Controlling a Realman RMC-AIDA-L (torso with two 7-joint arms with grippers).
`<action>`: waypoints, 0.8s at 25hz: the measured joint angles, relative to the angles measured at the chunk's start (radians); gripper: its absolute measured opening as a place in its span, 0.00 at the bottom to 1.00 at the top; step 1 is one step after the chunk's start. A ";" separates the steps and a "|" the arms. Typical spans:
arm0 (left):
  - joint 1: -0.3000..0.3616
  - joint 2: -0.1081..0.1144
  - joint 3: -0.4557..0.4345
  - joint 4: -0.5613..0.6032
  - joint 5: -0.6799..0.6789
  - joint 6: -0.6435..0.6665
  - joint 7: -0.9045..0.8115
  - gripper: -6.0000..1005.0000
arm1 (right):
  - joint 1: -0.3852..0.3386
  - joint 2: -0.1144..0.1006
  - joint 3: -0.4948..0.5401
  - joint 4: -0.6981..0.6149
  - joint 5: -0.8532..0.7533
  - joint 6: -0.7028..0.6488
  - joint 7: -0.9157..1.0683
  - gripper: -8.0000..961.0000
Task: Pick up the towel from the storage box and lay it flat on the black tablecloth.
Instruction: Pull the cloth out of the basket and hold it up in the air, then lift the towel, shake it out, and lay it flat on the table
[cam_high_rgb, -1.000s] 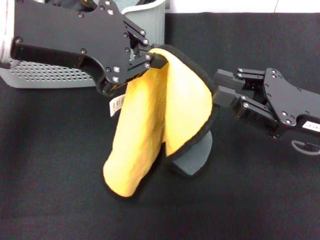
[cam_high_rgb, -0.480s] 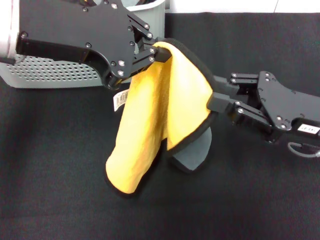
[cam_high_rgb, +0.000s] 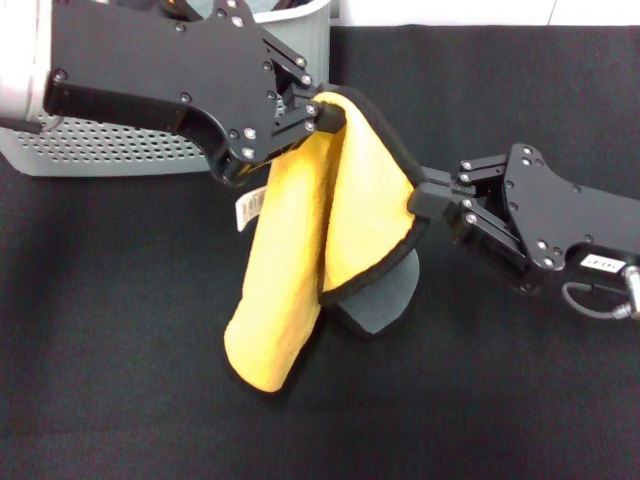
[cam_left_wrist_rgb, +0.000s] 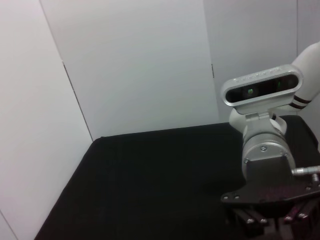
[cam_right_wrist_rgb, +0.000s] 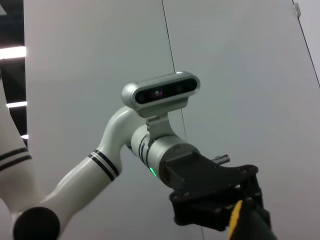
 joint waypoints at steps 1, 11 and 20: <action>-0.002 0.000 0.003 -0.007 0.000 0.000 0.001 0.02 | 0.001 0.000 0.001 0.000 0.000 0.008 0.000 0.06; -0.011 -0.001 0.023 -0.102 0.003 -0.010 0.012 0.04 | -0.024 0.000 0.013 -0.012 0.077 0.056 -0.002 0.02; -0.006 -0.005 0.039 -0.243 -0.016 -0.032 0.068 0.07 | -0.024 0.000 0.013 -0.082 0.160 0.036 0.006 0.02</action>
